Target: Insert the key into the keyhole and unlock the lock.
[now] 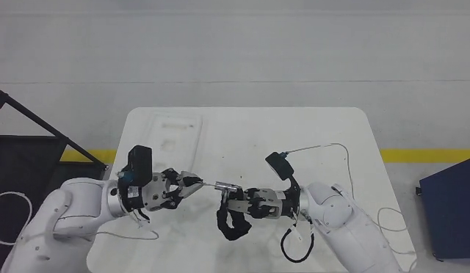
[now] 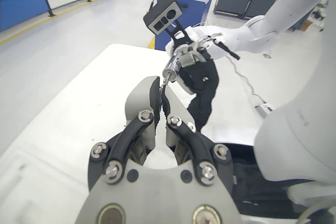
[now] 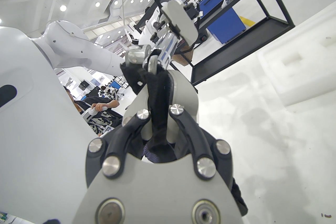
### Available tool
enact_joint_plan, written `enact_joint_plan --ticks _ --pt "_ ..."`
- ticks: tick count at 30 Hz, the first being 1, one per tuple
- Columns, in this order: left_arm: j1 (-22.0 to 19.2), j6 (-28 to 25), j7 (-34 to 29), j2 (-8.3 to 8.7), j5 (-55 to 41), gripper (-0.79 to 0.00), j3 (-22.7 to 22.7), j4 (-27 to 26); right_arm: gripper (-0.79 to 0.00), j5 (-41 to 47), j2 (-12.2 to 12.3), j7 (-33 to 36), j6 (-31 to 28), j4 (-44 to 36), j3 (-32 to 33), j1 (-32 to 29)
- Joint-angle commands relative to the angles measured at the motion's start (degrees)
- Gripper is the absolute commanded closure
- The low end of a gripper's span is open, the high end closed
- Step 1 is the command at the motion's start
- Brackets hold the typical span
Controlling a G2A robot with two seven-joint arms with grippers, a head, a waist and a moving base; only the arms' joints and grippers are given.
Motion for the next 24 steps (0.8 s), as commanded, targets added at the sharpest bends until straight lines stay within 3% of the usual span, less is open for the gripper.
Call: enact_joint_plan --ticks 1,8,15,23,24 --pt "0.5 1.4 8.1 -0.69 10.9 0.000 0.6 -0.6 0.000 0.0 0.0 0.0 0.0 0.0 0.0 0.0" --pt "1.1 4.9 32.2 -2.07 37.0 0.000 4.3 -0.1 0.000 0.0 0.0 0.0 0.0 0.0 0.0 0.0" --pt "1.4 19.3 60.5 -1.94 64.6 0.000 8.2 4.2 0.000 0.0 0.0 0.0 0.0 0.0 0.0 0.0" --pt "0.7 34.7 72.1 -1.43 80.9 0.000 9.8 9.0 0.000 0.0 0.0 0.0 0.0 0.0 0.0 0.0" --pt "0.6 35.5 72.4 -1.42 81.3 -0.148 9.9 9.3 0.000 0.0 0.0 0.0 0.0 0.0 0.0 0.0"
